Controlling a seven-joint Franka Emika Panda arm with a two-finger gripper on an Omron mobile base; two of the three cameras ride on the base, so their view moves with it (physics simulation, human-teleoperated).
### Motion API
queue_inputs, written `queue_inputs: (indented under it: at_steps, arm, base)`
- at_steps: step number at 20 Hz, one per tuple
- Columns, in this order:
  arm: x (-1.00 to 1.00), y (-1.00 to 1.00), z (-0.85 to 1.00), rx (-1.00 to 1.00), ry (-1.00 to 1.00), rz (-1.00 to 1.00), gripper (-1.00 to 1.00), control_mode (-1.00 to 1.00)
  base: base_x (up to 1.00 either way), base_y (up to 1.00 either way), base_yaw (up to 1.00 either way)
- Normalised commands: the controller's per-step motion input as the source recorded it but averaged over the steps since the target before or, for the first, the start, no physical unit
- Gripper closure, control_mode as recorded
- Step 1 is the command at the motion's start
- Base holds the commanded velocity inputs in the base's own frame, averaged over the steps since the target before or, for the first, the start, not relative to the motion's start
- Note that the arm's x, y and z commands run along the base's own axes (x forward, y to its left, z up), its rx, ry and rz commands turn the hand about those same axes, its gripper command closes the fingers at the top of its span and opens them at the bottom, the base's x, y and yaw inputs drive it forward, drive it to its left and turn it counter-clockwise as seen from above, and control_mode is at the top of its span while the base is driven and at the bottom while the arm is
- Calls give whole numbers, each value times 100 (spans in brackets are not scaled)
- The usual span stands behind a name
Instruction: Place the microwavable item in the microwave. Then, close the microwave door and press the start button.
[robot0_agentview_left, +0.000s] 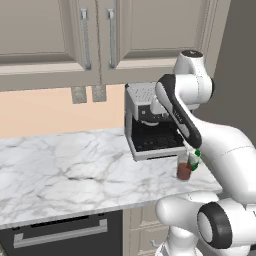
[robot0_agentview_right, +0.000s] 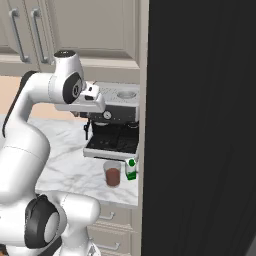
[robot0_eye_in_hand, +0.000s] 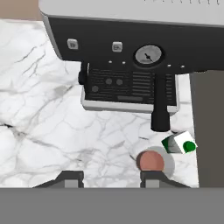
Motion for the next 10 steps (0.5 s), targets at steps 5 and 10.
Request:
queue_inputs:
  at_steps: [5,10]
  arm:
    - [-18,21,-61,-15,-2,0,-100,-100]
    - [-26,10,-100,-27,10,-6,-100,-100]
  base:
    - [0,0,0]
    - [0,0,0]
